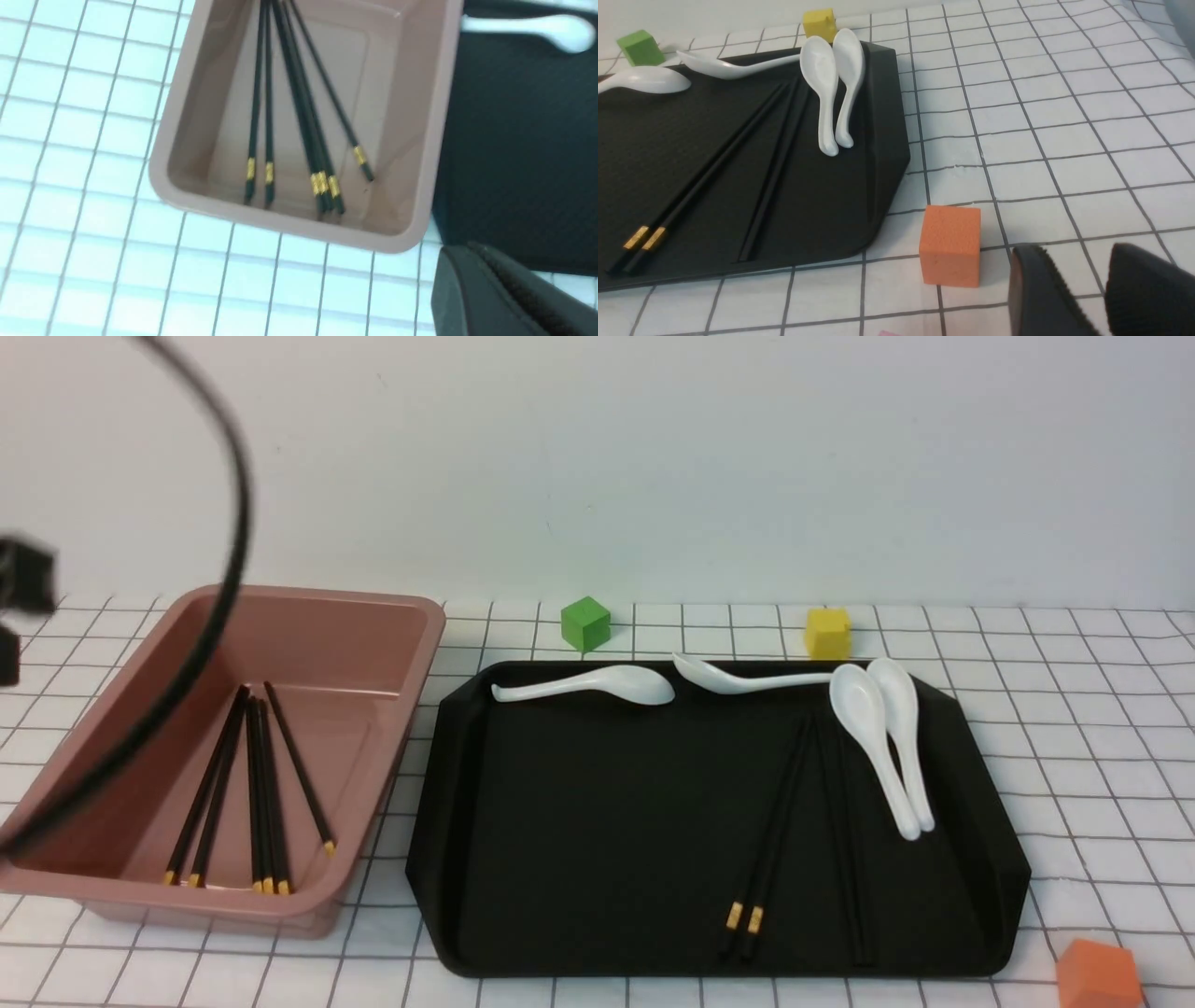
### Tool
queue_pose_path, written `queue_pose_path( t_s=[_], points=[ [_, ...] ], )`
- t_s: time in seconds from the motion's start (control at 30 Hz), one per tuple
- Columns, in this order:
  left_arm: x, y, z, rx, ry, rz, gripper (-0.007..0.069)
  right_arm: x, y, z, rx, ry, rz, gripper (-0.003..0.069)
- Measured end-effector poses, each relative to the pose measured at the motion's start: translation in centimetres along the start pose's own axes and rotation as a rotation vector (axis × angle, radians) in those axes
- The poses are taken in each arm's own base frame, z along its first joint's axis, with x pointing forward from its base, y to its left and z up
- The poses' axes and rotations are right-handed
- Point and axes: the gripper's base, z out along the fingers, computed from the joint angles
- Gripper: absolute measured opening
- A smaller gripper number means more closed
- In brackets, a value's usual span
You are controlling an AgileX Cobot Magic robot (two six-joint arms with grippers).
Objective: On white black tablecloth take chopsticks from black tray and put them in box.
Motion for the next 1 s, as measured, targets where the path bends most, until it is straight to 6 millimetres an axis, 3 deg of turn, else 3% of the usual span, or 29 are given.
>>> queue_pose_path(
  t_s=[0.03, 0.1, 0.13, 0.23, 0.37, 0.53, 1.0],
  points=[
    [2.2, 0.7, -0.7, 0.057, -0.131, 0.007, -0.0013, 0.0, 0.0, 0.0, 0.000, 0.000, 0.000, 0.0240],
    [4.9, 1.4, -0.1, 0.117, -0.251, 0.006, -0.0013, 0.0, 0.0, 0.0, 0.000, 0.000, 0.000, 0.0240],
    [5.2, 1.5, -0.1, 0.122, -0.263, 0.006, -0.0013, 0.0, 0.0, 0.0, 0.000, 0.000, 0.000, 0.0240],
    [10.0, 2.6, 1.2, 0.235, -0.407, -0.071, -0.0013, 0.0, 0.0, 0.0, 0.000, 0.000, 0.000, 0.0240],
    [13.2, 3.3, 3.2, 0.324, -0.531, -0.139, -0.0013, 0.0, 0.0, 0.0, 0.000, 0.000, 0.000, 0.0240],
    [14.1, 3.5, 4.0, 0.362, -0.611, -0.148, -0.0013, 0.0, 0.0, 0.0, 0.000, 0.000, 0.000, 0.0240],
    [14.2, 3.5, 4.0, 0.366, -0.619, -0.152, -0.0013, 0.0, 0.0, 0.0, 0.000, 0.000, 0.000, 0.0240]
  ],
)
